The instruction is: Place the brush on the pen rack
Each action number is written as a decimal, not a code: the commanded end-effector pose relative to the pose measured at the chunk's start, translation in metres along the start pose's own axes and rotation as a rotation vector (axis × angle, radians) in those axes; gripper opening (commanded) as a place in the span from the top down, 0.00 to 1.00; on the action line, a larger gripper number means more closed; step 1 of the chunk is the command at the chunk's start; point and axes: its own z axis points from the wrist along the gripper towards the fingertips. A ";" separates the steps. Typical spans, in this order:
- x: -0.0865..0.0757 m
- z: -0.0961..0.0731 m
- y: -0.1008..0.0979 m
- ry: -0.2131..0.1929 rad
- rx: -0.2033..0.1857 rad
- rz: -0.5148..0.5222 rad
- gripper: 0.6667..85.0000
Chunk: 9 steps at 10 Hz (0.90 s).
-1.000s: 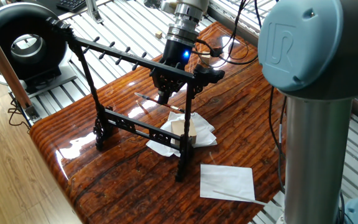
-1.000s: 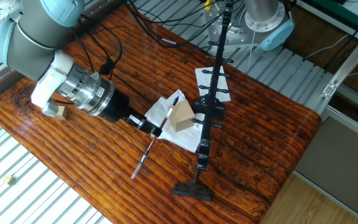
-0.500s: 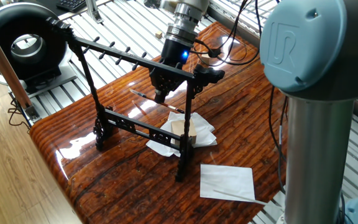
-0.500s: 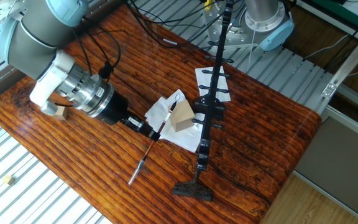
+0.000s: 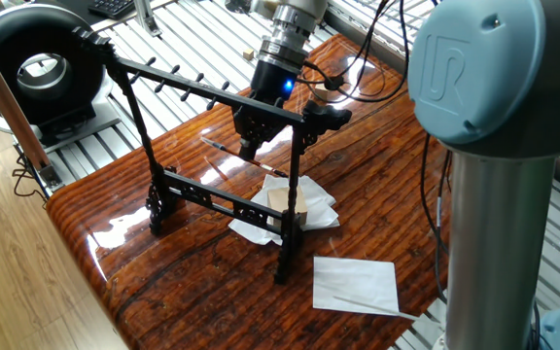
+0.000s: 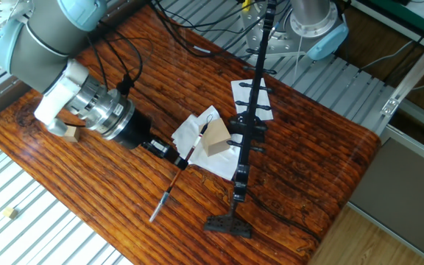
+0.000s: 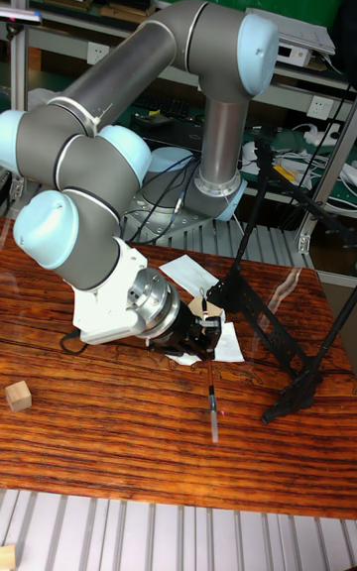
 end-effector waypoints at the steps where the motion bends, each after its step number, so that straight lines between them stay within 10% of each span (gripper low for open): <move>1: -0.006 -0.002 0.002 -0.022 -0.006 0.005 0.99; 9: -0.002 -0.023 0.025 0.011 -0.014 0.054 0.99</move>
